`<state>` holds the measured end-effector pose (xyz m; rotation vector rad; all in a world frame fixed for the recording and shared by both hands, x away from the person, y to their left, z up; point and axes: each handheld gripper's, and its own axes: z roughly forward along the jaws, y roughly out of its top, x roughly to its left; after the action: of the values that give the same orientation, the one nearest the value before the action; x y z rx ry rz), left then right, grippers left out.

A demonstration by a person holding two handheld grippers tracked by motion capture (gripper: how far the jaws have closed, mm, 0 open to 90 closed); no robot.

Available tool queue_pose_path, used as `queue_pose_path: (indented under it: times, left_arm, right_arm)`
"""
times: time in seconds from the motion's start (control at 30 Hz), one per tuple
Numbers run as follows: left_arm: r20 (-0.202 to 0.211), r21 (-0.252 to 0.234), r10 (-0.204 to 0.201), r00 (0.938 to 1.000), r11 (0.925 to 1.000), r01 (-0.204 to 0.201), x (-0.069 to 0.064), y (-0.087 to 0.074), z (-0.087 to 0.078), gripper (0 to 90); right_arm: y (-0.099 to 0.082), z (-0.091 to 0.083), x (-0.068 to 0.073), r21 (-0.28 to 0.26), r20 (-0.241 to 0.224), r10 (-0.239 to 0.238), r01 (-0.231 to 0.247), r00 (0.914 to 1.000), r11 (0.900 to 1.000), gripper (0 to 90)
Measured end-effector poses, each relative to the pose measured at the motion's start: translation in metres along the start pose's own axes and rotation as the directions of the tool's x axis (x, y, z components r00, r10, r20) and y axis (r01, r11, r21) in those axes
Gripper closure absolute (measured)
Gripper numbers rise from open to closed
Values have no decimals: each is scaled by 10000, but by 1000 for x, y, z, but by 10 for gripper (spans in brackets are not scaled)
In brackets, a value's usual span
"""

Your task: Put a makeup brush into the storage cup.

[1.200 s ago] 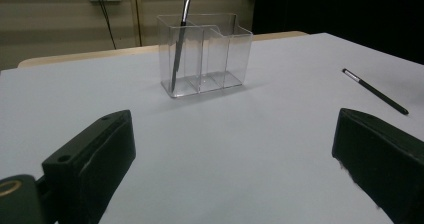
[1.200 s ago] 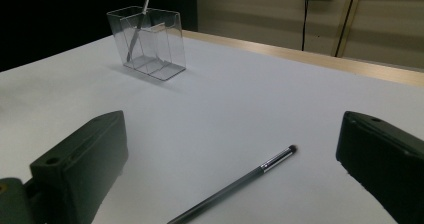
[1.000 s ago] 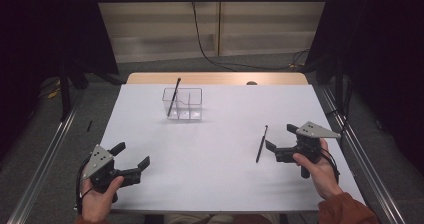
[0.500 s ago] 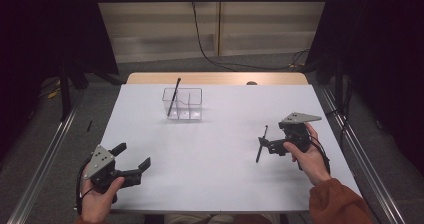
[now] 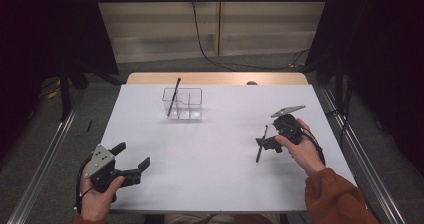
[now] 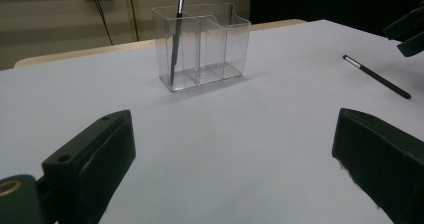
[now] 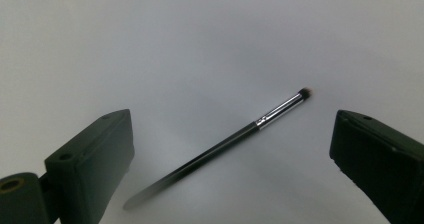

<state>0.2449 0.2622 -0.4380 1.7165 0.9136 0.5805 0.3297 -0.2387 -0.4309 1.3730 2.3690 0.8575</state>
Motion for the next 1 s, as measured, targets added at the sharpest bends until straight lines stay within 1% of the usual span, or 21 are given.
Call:
queue_pose_path:
  times: [0.03,0.1,0.13,0.2,0.23,0.27,0.33,0.37,0.4,0.5,0.53,0.57,0.63,0.67,0.83,0.87,0.9,1.0]
  left_arm:
    - [-21,19,13,10000,10000,-13,1,0,0,37]
    - [-65,29,-5,10000,10000,5,1,-1,0,36]
    - [-58,25,15,10000,10000,-15,2,-1,0,36]
    - [-57,46,15,10000,10000,-15,2,-1,1,36]
    - [-17,56,18,10000,10000,-18,2,-1,1,36]
    - [7,67,36,10000,10000,-36,2,-1,1,36]
    - [-11,126,98,10000,9999,-97,2,-2,2,36]
    - [30,144,107,9999,9998,-107,2,-2,3,36]
    - [18,162,113,9999,9998,-113,2,-2,3,36]
    - [21,160,32,10000,9999,-33,2,-3,4,36]
    - [20,161,45,10000,9999,-45,2,-3,4,36]
    - [15,152,53,10000,9999,-53,2,-3,4,36]
    - [-2,150,74,10000,9999,-74,2,-3,4,36]
    - [6,130,63,10000,9999,-63,2,-3,4,36]
    - [24,205,140,9999,9997,-141,2,-3,4,36]
    - [33,173,137,9999,9998,-138,2,-3,4,36]
    - [25,162,142,9999,9998,-142,2,-3,4,36]
    - [18,129,109,9999,9999,-109,2,-3,4,36]
  right_arm:
    - [1,1,0,114,51,-69,69,10000,9999,38]
    - [3,2,-1,350,175,-60,54,9998,9994,37]
    - [4,2,-1,493,134,-116,110,9998,9987,35]
    - [6,4,-3,871,67,14,-20,10000,9962,32]
    - [7,6,-4,1156,-69,139,-130,9999,9932,34]
    - [9,7,-5,1399,-175,159,-133,9997,9901,49]
    - [11,9,-4,1774,-92,-26,42,10000,9841,55]
    - [12,10,-3,1981,-55,-50,60,10000,9802,45]
    - [13,12,-3,2310,-109,-13,37,9999,9729,45]
    - [16,16,-3,2847,-262,92,-14,9996,9586,68]
    - [18,18,-3,2933,-249,77,0,9997,9560,68]
    - [19,19,-3,2901,-242,43,29,9997,9570,69]
    - [22,21,-2,3095,-268,125,-36,9996,9509,83]
    - [23,23,-1,3117,-275,104,-13,9996,9502,84]
    - [25,28,3,3857,-193,298,-201,9994,9224,115]
    - [26,29,4,3984,-223,409,-286,9989,9167,123]
    - [26,29,6,4069,-256,474,-329,9985,9129,129]
    - [26,32,7,4344,-161,586,-458,9981,8996,130]
